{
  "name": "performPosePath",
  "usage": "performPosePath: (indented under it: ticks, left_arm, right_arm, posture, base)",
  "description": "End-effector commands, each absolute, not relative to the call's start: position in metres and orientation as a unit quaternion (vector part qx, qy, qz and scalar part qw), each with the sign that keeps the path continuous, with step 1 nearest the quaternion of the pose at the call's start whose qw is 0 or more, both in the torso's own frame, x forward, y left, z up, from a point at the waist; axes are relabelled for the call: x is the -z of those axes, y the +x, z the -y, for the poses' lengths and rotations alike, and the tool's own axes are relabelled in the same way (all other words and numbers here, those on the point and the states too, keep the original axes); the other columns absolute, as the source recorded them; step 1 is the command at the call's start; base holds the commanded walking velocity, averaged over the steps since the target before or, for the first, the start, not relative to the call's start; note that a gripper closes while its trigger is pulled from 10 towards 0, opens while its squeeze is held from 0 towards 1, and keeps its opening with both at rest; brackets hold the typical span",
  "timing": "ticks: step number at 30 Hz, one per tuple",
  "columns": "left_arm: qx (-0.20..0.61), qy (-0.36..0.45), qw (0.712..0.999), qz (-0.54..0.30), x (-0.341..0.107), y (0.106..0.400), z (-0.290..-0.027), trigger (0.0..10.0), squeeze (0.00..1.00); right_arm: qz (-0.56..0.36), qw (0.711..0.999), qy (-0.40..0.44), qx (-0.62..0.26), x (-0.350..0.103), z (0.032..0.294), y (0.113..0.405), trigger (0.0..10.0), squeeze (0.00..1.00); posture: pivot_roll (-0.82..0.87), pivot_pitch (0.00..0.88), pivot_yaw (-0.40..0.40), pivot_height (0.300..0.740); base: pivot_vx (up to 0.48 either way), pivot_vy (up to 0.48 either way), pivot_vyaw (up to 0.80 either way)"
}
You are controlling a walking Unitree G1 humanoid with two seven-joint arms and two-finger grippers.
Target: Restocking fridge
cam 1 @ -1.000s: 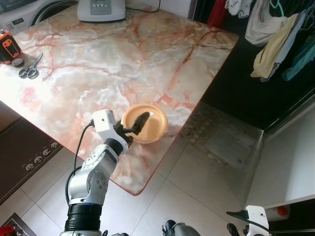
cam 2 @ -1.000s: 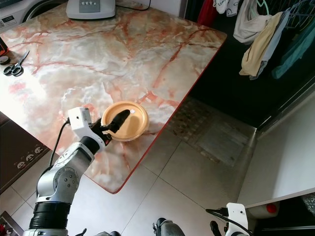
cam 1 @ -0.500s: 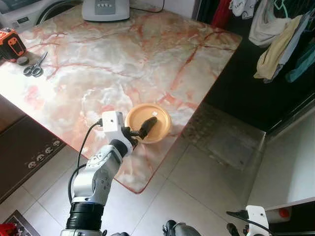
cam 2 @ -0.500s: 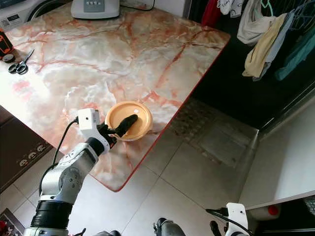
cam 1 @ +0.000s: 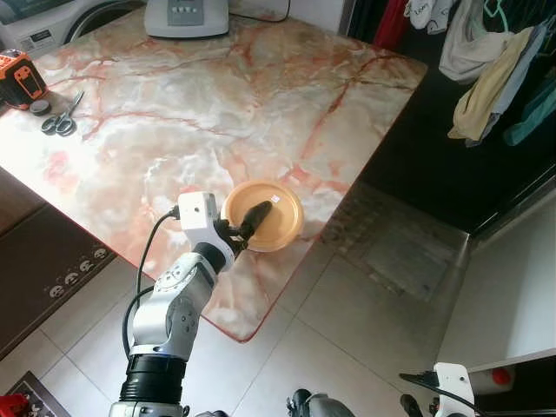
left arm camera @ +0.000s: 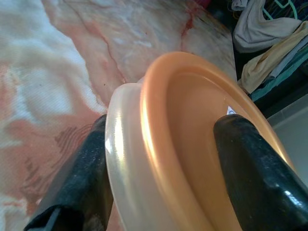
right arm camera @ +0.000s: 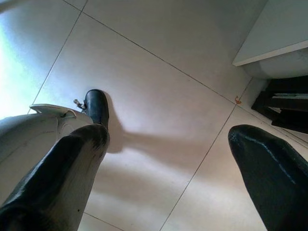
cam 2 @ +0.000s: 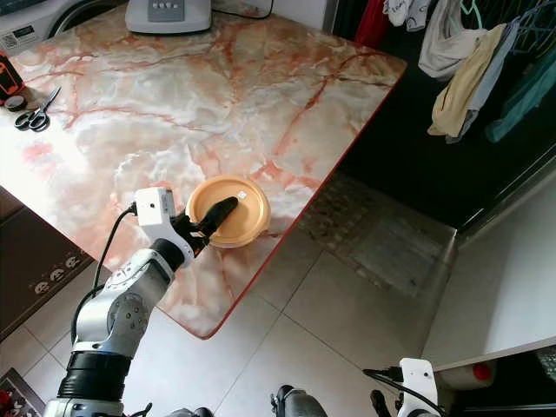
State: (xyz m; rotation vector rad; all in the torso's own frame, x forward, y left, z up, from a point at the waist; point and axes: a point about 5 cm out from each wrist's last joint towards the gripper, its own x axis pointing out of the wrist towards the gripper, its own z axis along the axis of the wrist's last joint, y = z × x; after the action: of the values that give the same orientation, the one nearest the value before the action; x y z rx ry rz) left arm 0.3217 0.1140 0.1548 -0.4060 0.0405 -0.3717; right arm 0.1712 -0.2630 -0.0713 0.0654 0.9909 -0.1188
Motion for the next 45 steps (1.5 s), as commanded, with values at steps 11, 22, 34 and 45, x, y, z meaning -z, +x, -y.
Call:
performPosePath:
  ticks: [11, 22, 34, 45]
  left_arm:
    - [0.158, -0.216, 0.963, -0.019, -0.15, 0.323, -0.12, 0.0, 0.0]
    - [0.136, -0.246, 0.96, 0.007, -0.156, 0.325, -0.126, 0.0, 0.0]
    - [0.126, -0.276, 0.952, 0.037, -0.162, 0.324, -0.126, 0.0, 0.0]
    - [0.119, -0.284, 0.95, 0.048, -0.166, 0.325, -0.128, 0.0, 0.0]
  right_arm:
    - [-0.488, 0.87, 0.032, 0.062, 0.074, 0.267, 0.162, 10.0, 0.0]
    - [-0.488, 0.87, 0.032, 0.063, 0.074, 0.267, 0.162, 10.0, 0.0]
    - [-0.489, 0.87, 0.031, 0.063, 0.074, 0.268, 0.162, 10.0, 0.0]
    - [-0.488, 0.87, 0.031, 0.063, 0.074, 0.267, 0.162, 10.0, 0.0]
  posture:
    - [-0.15, 0.204, -0.067, 0.74]
    - [-0.15, 0.205, -0.068, 0.74]
    - [-0.15, 0.206, -0.069, 0.74]
    - [-0.15, 0.207, -0.067, 0.74]
  base:
    - [0.0, 0.0, 0.0]
    - [0.0, 0.0, 0.0]
    - [0.0, 0.0, 0.0]
    - [0.0, 0.0, 0.0]
